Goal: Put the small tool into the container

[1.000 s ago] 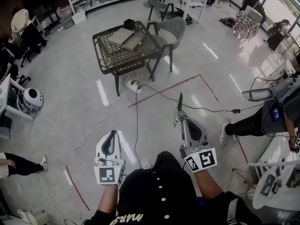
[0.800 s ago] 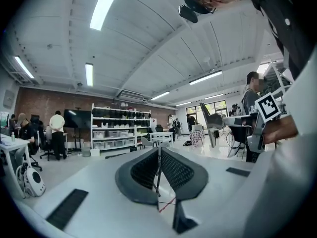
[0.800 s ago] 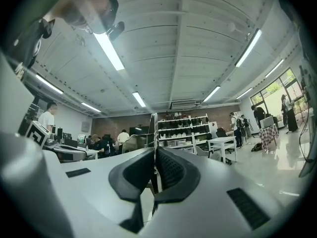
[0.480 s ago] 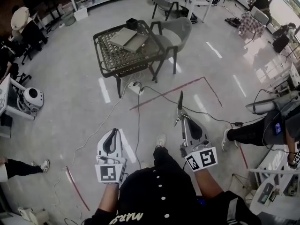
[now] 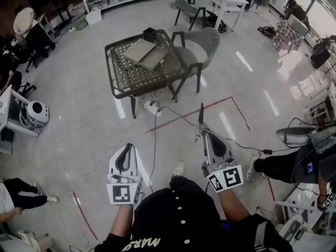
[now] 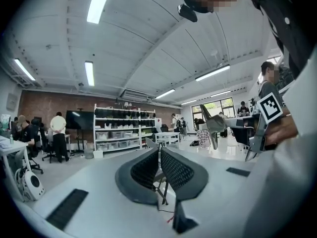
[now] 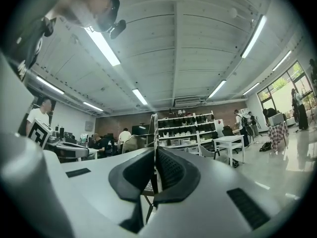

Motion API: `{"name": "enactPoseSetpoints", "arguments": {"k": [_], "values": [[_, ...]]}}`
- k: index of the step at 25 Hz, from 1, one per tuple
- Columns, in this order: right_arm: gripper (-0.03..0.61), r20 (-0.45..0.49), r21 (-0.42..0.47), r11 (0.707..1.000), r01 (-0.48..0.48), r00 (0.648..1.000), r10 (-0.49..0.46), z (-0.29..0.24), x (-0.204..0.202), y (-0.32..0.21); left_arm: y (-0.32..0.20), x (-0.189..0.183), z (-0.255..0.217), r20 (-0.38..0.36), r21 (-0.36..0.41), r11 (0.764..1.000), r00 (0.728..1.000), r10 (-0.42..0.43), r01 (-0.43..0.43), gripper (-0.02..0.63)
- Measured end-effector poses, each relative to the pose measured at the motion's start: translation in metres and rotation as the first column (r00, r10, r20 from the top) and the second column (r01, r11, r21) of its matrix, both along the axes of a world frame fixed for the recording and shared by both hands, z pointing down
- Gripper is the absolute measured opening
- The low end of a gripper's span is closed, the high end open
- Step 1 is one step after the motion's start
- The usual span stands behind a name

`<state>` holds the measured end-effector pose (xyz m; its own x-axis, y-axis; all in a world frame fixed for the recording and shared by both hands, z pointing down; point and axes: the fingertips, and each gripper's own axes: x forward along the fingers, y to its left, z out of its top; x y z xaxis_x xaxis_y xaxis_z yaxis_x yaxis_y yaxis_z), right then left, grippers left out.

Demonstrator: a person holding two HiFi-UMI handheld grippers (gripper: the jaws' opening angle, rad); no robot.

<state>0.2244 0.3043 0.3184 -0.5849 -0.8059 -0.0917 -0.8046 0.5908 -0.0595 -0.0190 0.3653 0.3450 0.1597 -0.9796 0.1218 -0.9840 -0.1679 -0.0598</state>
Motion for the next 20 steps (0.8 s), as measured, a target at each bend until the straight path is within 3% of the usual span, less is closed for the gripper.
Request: {"name": "enactPoseSetpoints", "arguments": {"k": [10, 15, 20], "values": [[0.018, -0.002, -0.002, 0.999, 0.053, 0.999, -0.053, -0.004, 0.010, -0.080, -0.069, 0.011, 0.000, -0.005, -0.003, 0.998, 0.998, -0.062, 0.062, 0.038], [0.018, -0.009, -0.004, 0.997, 0.073, 0.997, -0.073, 0.000, 0.014, -0.114, -0.099, 0.021, 0.000, -0.022, 0.036, 0.997, 0.997, -0.070, 0.071, 0.038], [0.018, -0.018, -0.010, 0.997, 0.080, 0.997, -0.080, 0.005, 0.019, -0.137, -0.116, 0.017, 0.005, 0.000, 0.005, 0.993, 0.993, -0.114, 0.114, 0.038]]}}
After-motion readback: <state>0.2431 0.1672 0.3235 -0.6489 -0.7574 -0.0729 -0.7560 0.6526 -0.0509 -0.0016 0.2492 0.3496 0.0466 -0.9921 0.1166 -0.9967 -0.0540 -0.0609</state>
